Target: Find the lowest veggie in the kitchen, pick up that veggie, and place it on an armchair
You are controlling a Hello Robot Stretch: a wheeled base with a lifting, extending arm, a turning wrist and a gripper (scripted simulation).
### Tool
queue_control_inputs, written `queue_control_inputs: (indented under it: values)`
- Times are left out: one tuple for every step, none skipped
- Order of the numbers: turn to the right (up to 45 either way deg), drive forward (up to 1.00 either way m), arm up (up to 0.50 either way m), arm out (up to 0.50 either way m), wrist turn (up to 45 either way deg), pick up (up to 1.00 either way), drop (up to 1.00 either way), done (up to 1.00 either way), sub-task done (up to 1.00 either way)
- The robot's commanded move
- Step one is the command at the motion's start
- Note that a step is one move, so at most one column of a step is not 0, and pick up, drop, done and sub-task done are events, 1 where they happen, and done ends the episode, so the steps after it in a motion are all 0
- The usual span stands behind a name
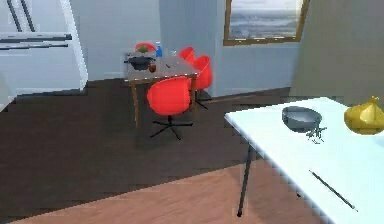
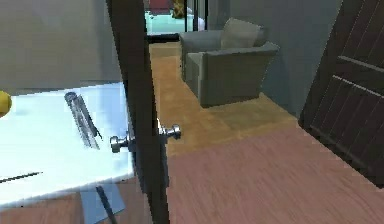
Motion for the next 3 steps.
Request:
queue_control_inputs:
  values:
    - [0.0, 1.00, 0.00, 0.00, 0.0, 0.00, 0.00, 0.00, 0.00]
    - [-24.0, 0.00, 0.00, 0.00, 0.0, 0.00, 0.00, 0.00, 0.00]
    - [0.0, 0.10, 0.00, 0.00, 0.0, 0.00, 0.00, 0.00, 0.00]
